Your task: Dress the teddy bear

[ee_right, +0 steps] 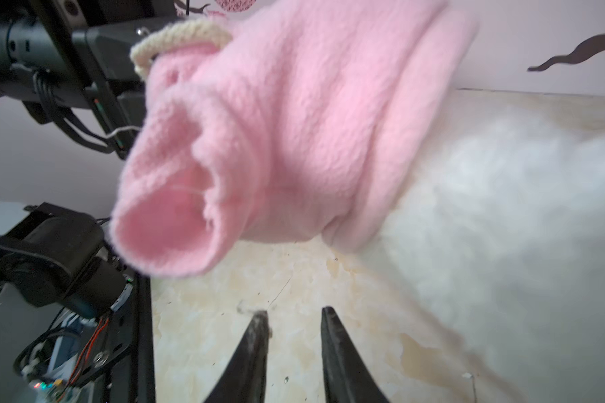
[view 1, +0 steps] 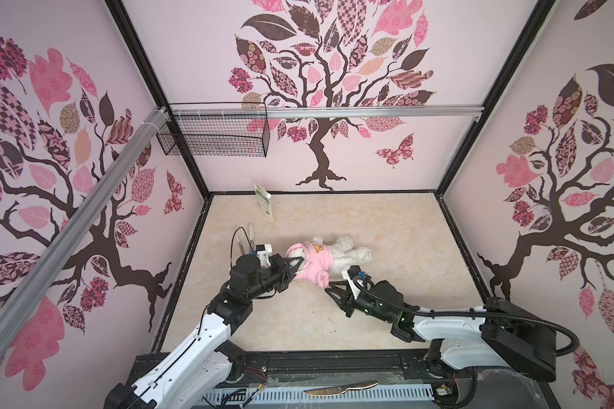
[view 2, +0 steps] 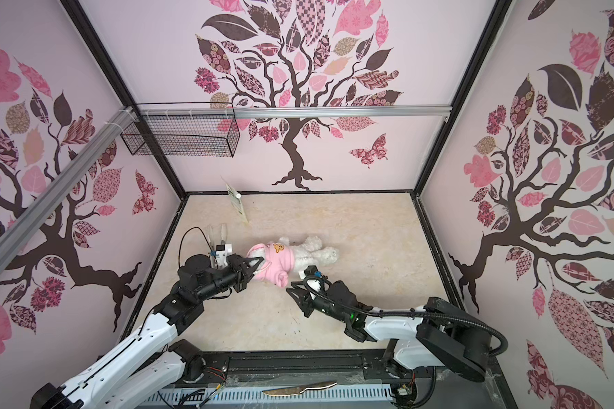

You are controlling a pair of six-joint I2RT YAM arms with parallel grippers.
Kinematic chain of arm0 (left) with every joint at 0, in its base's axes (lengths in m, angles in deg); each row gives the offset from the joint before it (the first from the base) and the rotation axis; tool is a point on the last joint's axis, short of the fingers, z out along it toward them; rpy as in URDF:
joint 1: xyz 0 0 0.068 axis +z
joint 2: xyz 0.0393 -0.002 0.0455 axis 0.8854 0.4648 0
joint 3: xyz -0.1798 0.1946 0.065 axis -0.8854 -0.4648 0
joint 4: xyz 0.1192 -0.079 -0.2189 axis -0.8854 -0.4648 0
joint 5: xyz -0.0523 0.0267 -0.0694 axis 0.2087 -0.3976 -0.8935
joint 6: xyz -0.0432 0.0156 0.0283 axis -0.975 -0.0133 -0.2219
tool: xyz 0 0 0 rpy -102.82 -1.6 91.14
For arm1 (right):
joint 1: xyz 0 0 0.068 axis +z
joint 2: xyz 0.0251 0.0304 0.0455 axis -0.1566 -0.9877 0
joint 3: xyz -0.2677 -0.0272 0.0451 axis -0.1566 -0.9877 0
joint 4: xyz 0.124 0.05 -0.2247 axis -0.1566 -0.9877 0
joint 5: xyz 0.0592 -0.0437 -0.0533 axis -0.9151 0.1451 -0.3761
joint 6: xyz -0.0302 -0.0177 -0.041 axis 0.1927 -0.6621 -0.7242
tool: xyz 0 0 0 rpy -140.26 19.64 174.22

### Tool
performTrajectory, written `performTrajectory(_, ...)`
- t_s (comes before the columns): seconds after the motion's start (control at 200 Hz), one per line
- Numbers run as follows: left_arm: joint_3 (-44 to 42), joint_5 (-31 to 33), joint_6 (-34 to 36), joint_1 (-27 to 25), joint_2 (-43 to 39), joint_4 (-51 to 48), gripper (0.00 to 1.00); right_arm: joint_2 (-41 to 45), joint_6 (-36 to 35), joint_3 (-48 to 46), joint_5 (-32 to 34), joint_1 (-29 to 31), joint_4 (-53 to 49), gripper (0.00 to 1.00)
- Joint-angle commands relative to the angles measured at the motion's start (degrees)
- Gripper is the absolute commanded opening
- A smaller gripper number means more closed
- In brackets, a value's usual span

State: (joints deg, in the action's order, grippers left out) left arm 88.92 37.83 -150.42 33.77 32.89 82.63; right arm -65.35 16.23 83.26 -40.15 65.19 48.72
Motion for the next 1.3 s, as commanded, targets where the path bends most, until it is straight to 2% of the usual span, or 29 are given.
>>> performTrajectory(0.0, -0.27, -2.15, -2.13, 0.04, -0.07, 5.57, 0.0, -2.57, -3.49, 1.3, 7.84, -0.21, 8.56, 0.29)
performTrajectory(0.24, -0.2, -4.53, -1.36, 0.0, 1.53, 8.4, 0.0, -5.28, -3.64, 3.3, 2.01, -3.42, 10.21, 0.28)
performTrajectory(0.355, -0.13, -5.53, -1.08, -0.03, 2.31, 8.93, 0.0, -6.16, -3.81, 4.84, 1.74, -3.58, 9.34, 0.28)
performTrajectory(0.475, 0.16, -6.11, -0.73, -0.04, 2.8, 9.18, 0.0, -6.98, -3.55, 5.72, 1.11, -3.91, 10.2, 0.21)
performTrajectory(0.545, 0.17, -6.17, -0.63, -0.03, 2.83, 9.09, 0.0, -7.43, -3.38, 6.3, 1.21, -4.23, 9.9, 0.14)
performTrajectory(0.645, 0.24, -5.87, -0.4, 0.0, 2.71, 8.79, 0.0, -6.88, -2.64, 5.76, 4.09, -4.77, 8.49, 0.0)
performTrajectory(0.775, 0.91, -3.47, 2.61, 0.26, 1.39, 4.39, 0.0, -3.32, 1.46, 3.31, 9.91, -7.04, 2.23, 0.0)
performTrajectory(0.845, 1.67, -2.75, 5.53, 0.56, 0.66, 1.36, 0.0, -0.08, 4.4, 1.05, 13.19, -9.26, -2.24, 0.0)
performTrajectory(0.93, 4.9, -3.69, 12.21, 1.78, 0.95, -5.89, 0.0, 4.84, 8.41, -2.13, 14.97, -13.77, -7.25, 0.0)
performTrajectory(1.035, 8.67, -5.35, 20.22, 4.12, 2.09, -13.81, 0.0, 10.63, 14.04, -5.89, 10.43, -23.44, -12.71, 0.0)
performTrajectory(1.125, 9.5, -5.99, 24.23, 5.48, 2.66, -16.0, 0.0, 13.31, 15.71, -7.27, 7.25, -29.98, -16.15, 0.0)
performTrajectory(1.185, 10.0, -6.03, 26.51, 5.62, 3.33, -17.24, 0.0, 13.82, 16.34, -7.1, 6.37, -32.07, -17.8, 0.0)
performTrajectory(1.295, 10.05, -8.17, 28.3, 5.59, 5.17, -15.48, 0.0, 12.21, 17.15, -5.7, 3.74, -32.2, -18.52, 0.0)
